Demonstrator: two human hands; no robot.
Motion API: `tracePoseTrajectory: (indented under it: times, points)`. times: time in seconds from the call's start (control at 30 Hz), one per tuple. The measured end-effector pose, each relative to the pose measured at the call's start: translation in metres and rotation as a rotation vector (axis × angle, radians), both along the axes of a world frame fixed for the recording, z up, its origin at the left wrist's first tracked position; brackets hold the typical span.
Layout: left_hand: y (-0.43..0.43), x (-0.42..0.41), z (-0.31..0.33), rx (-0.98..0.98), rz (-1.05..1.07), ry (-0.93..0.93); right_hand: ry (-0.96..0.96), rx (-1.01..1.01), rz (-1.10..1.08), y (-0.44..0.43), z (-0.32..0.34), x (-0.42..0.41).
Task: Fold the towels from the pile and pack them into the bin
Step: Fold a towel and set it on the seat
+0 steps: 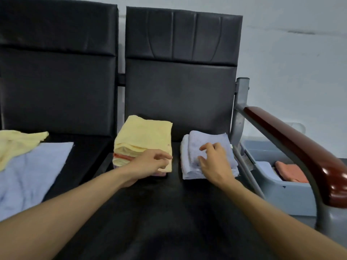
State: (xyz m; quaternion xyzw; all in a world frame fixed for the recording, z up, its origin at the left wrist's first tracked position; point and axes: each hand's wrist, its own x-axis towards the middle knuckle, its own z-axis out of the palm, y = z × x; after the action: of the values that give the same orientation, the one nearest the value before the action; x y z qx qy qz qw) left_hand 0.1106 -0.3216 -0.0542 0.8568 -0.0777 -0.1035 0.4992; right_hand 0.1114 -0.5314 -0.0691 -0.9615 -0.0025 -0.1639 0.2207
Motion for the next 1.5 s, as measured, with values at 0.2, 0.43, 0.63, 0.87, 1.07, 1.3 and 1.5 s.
tracePoseTrajectory:
  times: [0.2,0.43,0.63,0.87,1.07,1.3,1.5]
  points:
    - [0.130,-0.044,0.009,-0.043,0.211,-0.053,0.065,-0.006,0.219,0.124,0.016,-0.019]
    - [0.229,-0.070,-0.024,0.259,0.492,-0.245,0.137,0.004,0.449,0.254,0.019,-0.027]
    - [0.289,-0.095,-0.041,0.472,0.450,-0.108,0.270,0.047,0.557,0.312,0.003,-0.039]
    - [0.293,-0.099,-0.063,0.852,0.373,-0.246,0.442,0.075,0.598,0.335,-0.026,-0.045]
    - [0.277,-0.092,-0.051,0.313,0.451,-0.351,0.571,0.422,0.483,0.335,-0.031,-0.040]
    - [0.272,-0.103,-0.036,-0.013,0.200,-0.257,0.877,1.251,0.327,0.335,-0.025,-0.025]
    - [0.279,-0.101,-0.043,-0.024,0.355,-0.308,0.563,1.140,0.286,0.341,-0.007,-0.013]
